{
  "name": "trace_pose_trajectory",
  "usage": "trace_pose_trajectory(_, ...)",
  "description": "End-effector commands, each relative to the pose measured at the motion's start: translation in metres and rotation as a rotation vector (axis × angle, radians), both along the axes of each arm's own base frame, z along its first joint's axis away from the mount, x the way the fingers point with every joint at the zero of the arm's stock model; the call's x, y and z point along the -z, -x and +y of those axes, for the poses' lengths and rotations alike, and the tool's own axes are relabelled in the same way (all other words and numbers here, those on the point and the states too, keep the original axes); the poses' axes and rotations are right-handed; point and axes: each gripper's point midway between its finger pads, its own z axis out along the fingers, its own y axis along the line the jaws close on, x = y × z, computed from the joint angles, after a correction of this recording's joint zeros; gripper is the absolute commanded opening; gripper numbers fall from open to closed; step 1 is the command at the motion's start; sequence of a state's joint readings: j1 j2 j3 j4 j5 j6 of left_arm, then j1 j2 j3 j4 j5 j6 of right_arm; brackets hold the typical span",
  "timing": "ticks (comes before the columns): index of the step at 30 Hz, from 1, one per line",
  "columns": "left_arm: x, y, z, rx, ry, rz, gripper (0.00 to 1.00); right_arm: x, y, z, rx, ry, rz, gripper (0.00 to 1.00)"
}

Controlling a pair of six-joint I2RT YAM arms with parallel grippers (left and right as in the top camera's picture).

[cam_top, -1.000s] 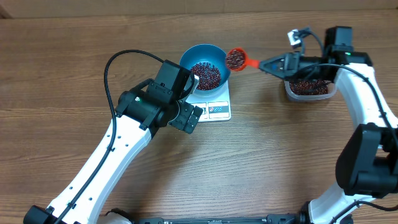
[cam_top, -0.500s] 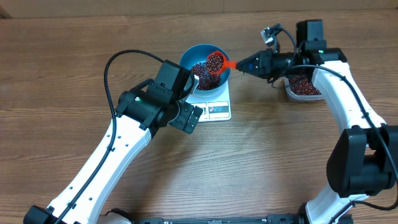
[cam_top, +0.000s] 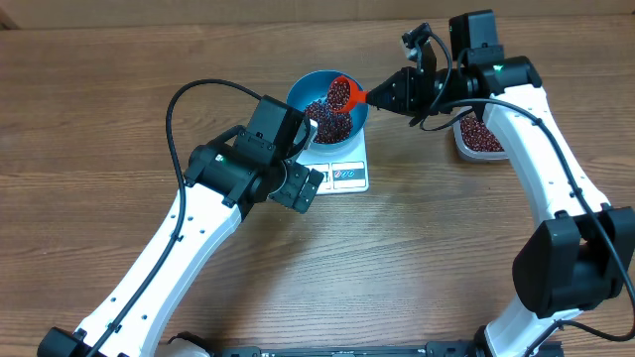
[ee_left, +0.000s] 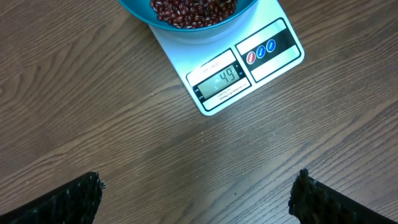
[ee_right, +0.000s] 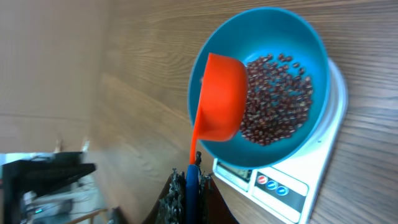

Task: Scoop item into bowl and weigh 150g on scale
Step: 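Lift the filled scoop and carry it left over the teal bowl, then tilt the scoop over the teal bowl to pour beans in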

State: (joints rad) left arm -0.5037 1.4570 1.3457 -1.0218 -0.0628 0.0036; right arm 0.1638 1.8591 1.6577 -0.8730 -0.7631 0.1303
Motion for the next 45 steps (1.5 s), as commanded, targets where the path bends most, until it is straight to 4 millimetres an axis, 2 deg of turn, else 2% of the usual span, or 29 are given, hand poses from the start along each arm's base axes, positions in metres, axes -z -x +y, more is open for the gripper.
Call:
trace_pose_trajectory(1, -0.0025, 0.0022, -0.0012, 0.019, 0.007, -0.005, 1.00, -0.0157, -0.0065, 0.0006, 0.018, 0.050, -0.072, 0.04)
trace_pose_trajectory(32, -0.0025, 0.0022, -0.0012, 0.019, 0.007, -0.005, 1.00, -0.0126, -0.0026, 0.0014, -0.018, 0.075, -0.094, 0.04)
trace_pose_trajectory(37, -0.0025, 0.0022, -0.0012, 0.020, 0.007, -0.006, 1.00, -0.0074, -0.0092, -0.0065, 0.066, 0.107, -0.053, 0.04)
trace_pose_trajectory(45, -0.0025, 0.0022, -0.0012, 0.019, 0.007, -0.005, 1.00, -0.0082, -0.0049, 0.0017, 0.049, 0.095, -0.043, 0.04)
